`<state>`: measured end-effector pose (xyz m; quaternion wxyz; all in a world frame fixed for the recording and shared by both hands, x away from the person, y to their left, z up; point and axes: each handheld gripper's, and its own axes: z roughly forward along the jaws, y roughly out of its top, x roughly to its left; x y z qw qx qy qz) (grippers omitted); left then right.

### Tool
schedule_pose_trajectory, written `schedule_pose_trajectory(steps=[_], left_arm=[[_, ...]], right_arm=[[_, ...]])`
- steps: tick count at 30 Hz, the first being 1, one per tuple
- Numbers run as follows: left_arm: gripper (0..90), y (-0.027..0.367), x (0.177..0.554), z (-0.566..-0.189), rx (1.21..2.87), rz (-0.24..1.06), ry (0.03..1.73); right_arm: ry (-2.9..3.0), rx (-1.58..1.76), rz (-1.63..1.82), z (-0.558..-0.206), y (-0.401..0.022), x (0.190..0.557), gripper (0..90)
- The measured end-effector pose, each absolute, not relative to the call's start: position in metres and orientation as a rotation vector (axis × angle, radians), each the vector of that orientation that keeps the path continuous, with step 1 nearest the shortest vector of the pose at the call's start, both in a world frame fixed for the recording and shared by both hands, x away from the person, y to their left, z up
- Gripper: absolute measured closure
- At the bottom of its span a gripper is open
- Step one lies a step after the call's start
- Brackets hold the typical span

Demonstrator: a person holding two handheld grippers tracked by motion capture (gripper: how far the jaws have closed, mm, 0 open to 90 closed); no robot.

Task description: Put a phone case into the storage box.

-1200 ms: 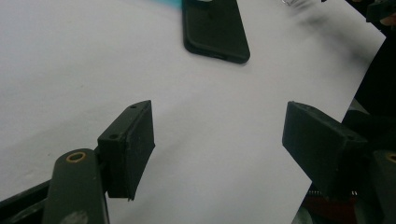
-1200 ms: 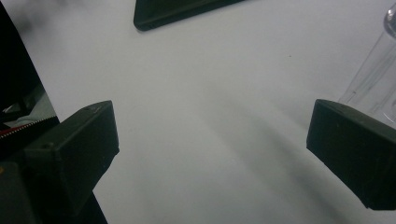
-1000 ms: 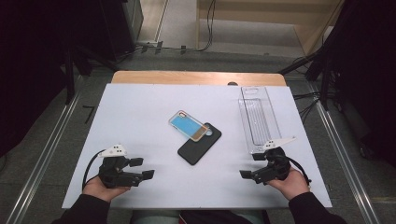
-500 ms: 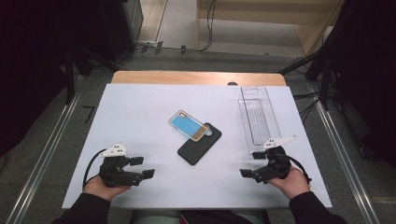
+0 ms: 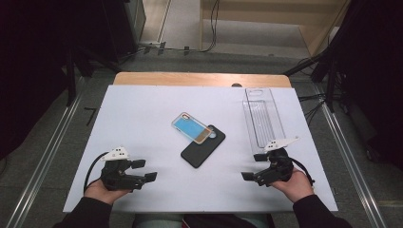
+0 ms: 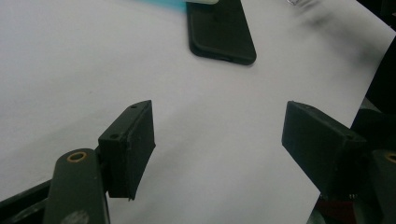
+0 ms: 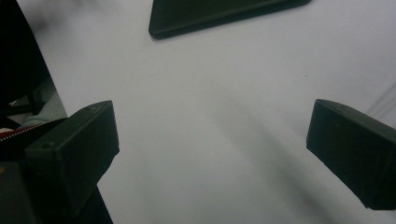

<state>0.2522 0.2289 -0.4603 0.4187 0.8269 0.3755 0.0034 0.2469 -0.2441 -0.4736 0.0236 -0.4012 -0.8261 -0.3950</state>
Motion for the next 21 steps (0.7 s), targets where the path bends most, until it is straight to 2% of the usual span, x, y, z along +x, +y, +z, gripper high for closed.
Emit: schedule_pose_trajectory(steps=[21], left_arm=[[25.0,0.225,0.251,-0.46,2.086,-0.027,0.914]], right_arm=[[-2.601,-1.203,-1.233,-0.451,-0.216,0.269,1.1]])
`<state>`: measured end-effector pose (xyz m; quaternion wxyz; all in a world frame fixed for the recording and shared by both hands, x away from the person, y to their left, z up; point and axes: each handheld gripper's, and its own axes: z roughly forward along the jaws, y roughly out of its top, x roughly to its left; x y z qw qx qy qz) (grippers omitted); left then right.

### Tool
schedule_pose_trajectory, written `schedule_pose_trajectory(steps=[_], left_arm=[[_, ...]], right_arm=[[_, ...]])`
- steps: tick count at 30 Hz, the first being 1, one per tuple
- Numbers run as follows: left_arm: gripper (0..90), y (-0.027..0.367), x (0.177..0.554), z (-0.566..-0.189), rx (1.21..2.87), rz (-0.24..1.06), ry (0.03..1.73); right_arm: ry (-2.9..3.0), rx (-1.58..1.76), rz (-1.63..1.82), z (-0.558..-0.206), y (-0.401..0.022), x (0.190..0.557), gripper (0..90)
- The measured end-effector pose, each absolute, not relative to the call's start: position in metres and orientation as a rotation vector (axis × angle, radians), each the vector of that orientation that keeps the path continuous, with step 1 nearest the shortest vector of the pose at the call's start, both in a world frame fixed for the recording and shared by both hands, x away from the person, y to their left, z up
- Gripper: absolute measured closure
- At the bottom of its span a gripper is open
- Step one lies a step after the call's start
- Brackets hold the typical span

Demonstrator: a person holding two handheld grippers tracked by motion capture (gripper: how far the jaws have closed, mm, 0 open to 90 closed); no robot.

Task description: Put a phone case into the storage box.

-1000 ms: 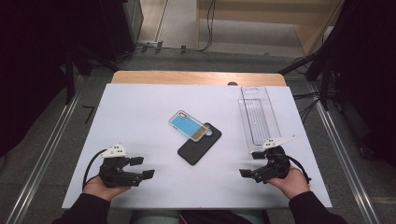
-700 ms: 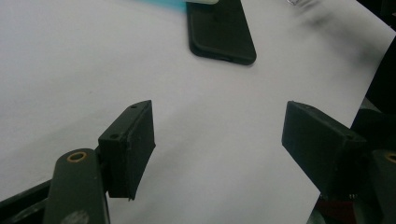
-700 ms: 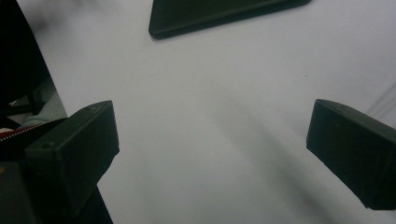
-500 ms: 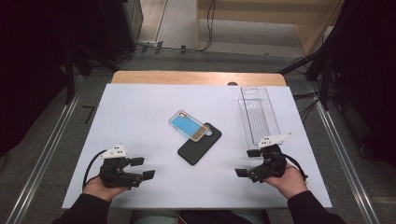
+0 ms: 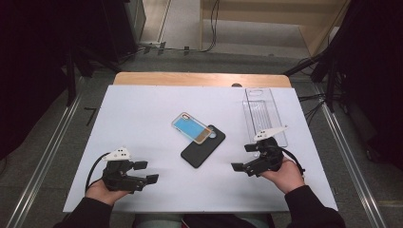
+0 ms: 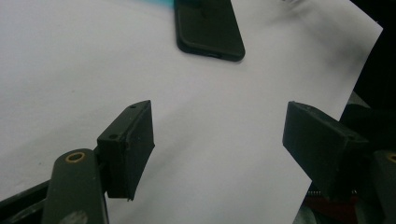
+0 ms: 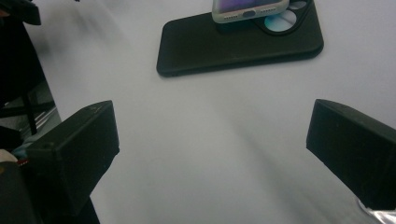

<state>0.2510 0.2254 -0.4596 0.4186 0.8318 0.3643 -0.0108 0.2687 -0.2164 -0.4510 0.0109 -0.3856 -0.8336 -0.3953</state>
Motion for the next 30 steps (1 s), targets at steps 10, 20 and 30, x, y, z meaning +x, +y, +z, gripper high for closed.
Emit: schedule_pose_trajectory(steps=[10,20,30], left_arm=[[23.2,0.225,0.252,-0.46,2.085,-0.036,0.921],[23.2,0.227,0.253,-0.459,2.08,-0.042,0.928],[23.3,0.227,0.254,-0.459,2.081,-0.05,0.953]], right_arm=[[-2.625,-1.221,-1.235,-0.445,-0.202,0.284,1.0],[-2.612,-1.298,-1.26,-0.442,-0.19,0.301,1.0],[-2.632,-1.366,-1.244,-0.441,-0.177,0.319,1.0]])
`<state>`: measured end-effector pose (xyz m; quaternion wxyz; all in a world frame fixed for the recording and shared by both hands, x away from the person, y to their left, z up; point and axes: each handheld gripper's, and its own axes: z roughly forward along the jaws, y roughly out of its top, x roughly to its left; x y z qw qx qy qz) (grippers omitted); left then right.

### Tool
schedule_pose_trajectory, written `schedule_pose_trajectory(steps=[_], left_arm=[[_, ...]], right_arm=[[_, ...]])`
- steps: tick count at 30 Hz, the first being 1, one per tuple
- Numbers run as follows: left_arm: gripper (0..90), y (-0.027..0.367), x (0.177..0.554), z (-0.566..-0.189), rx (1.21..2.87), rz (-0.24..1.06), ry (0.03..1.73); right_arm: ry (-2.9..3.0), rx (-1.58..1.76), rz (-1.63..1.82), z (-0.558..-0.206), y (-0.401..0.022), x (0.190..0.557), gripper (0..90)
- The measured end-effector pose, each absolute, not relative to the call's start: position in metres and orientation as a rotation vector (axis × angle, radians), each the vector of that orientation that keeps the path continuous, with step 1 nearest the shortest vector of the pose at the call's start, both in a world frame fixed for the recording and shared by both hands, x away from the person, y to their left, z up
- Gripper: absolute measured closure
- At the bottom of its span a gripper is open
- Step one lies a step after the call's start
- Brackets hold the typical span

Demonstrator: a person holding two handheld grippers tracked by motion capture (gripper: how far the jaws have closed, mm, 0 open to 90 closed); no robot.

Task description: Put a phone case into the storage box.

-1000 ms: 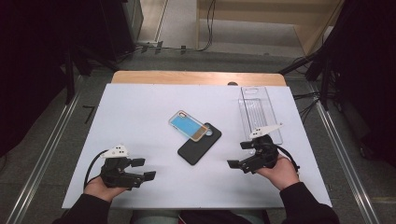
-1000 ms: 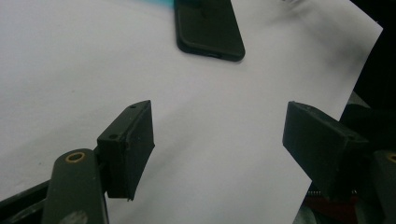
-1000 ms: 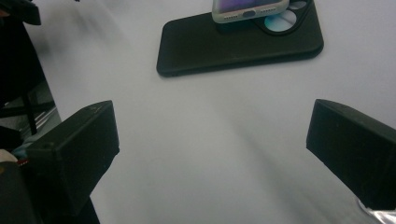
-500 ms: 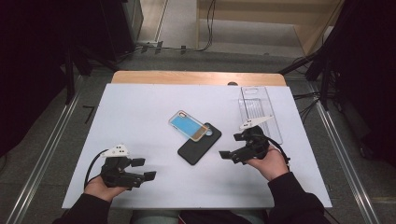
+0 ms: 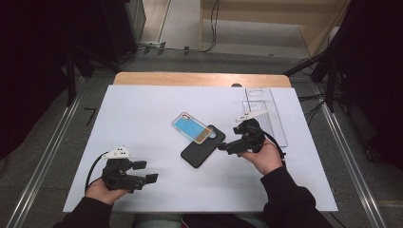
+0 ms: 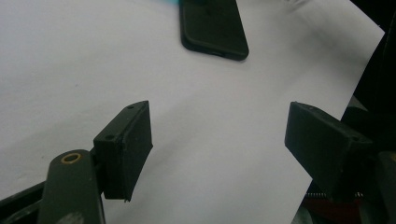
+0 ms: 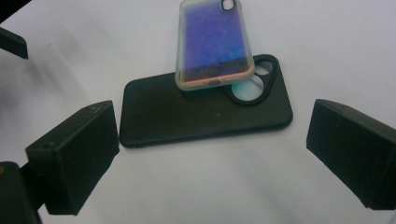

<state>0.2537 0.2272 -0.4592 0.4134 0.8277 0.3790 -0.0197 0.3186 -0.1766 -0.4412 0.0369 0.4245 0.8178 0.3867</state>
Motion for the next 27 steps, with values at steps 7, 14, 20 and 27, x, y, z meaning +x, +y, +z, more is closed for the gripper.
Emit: schedule_pose_trajectory(steps=[7,14,20,27], left_arm=[[23.3,0.23,0.254,-0.459,2.065,-0.047,0.966],[23.3,0.229,0.253,-0.46,2.067,-0.054,0.965],[23.3,0.229,0.254,-0.46,2.066,-0.056,0.965],[23.3,0.23,0.254,-0.46,2.067,-0.06,0.965]], right_arm=[[2.53,1.262,1.174,-0.437,-0.163,0.334,1.0],[2.537,1.224,1.165,-0.435,-0.148,0.35,1.0],[2.53,1.214,1.164,-0.431,-0.14,0.363,1.0],[2.531,1.217,1.226,-0.433,-0.129,0.377,1.0]])
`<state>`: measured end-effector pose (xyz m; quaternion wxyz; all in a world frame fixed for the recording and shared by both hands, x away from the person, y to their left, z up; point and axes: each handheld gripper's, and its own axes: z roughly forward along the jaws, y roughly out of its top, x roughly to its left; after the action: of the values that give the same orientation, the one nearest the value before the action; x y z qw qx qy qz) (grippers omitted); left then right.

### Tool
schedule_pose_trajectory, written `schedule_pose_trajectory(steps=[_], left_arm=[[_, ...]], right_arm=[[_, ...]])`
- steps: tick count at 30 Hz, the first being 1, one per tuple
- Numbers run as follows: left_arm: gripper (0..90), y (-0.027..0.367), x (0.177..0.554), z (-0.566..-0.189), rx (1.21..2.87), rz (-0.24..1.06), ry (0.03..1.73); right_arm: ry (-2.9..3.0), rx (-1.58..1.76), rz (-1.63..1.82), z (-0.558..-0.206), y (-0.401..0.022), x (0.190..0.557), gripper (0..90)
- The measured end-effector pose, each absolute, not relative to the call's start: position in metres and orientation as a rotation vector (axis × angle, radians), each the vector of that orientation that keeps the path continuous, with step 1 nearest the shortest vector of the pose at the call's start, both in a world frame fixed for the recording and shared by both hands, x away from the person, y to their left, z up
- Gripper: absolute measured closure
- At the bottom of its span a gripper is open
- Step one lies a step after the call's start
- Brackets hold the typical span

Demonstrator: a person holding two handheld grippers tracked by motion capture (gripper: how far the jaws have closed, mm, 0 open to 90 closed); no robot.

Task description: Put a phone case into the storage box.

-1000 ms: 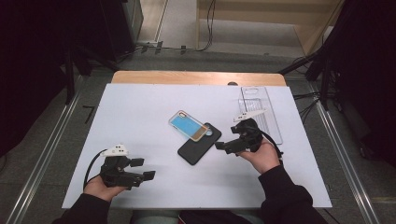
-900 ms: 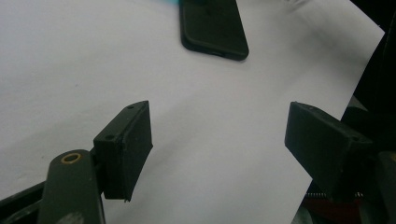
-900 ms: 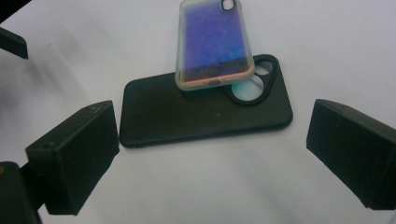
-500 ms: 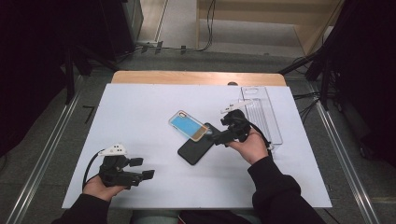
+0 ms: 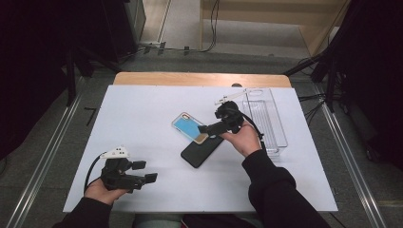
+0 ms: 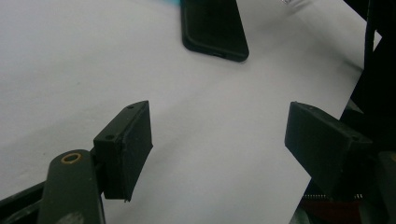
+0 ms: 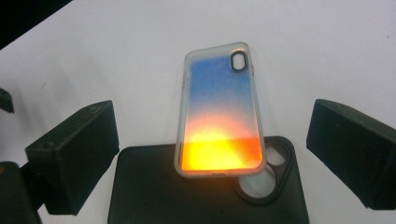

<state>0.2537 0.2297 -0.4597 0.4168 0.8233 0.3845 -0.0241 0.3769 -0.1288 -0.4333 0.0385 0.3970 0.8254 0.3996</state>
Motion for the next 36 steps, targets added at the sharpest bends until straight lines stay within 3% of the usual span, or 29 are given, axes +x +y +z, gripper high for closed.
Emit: schedule_pose_trajectory(steps=[36], left_arm=[[23.3,0.232,0.253,-0.459,2.064,-0.052,0.963]], right_arm=[[2.544,1.233,1.092,-0.457,-0.072,0.421,0.0]])
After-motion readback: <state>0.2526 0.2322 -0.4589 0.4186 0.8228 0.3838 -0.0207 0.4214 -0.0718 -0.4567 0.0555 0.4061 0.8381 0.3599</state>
